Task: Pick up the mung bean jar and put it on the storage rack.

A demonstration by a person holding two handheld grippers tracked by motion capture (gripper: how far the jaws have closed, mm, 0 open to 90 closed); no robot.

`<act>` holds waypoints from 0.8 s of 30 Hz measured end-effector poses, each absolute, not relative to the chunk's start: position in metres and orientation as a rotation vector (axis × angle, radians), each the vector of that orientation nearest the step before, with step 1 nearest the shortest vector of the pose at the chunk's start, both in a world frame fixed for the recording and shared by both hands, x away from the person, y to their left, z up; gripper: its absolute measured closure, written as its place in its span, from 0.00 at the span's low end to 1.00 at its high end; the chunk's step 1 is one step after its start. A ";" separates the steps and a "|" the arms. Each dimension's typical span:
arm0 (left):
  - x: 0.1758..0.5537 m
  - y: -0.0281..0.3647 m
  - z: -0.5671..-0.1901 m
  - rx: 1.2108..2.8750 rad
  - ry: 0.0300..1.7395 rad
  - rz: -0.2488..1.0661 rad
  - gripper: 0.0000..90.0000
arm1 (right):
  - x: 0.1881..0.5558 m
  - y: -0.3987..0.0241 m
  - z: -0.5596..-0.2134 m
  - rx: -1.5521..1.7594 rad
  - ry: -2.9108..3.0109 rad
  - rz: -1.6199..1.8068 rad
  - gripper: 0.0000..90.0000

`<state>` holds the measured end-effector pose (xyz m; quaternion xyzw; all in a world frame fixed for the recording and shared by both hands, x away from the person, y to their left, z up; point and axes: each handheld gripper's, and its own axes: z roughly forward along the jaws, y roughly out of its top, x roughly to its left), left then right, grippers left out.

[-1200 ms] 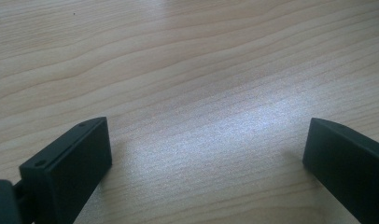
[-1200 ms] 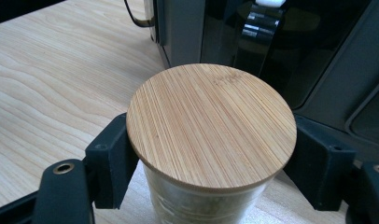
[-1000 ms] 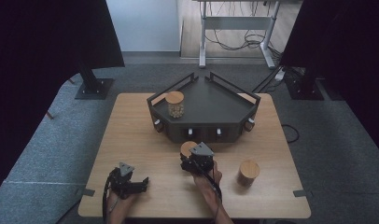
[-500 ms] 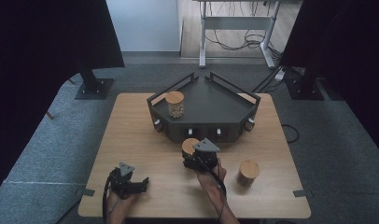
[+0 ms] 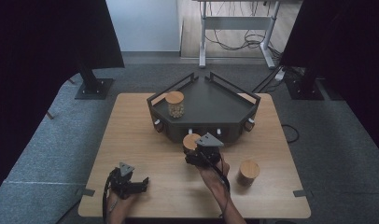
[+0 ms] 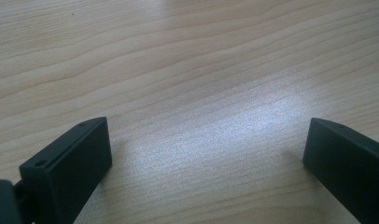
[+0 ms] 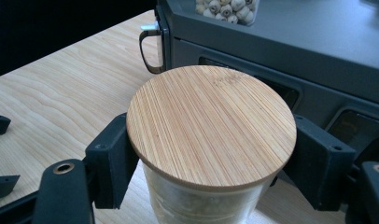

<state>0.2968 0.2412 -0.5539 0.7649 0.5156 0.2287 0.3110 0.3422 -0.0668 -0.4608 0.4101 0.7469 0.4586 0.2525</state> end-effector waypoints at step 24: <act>0.297 0.240 -0.554 2.016 1.361 0.602 0.01 | 0.349 -0.076 -0.431 1.082 2.020 1.255 0.27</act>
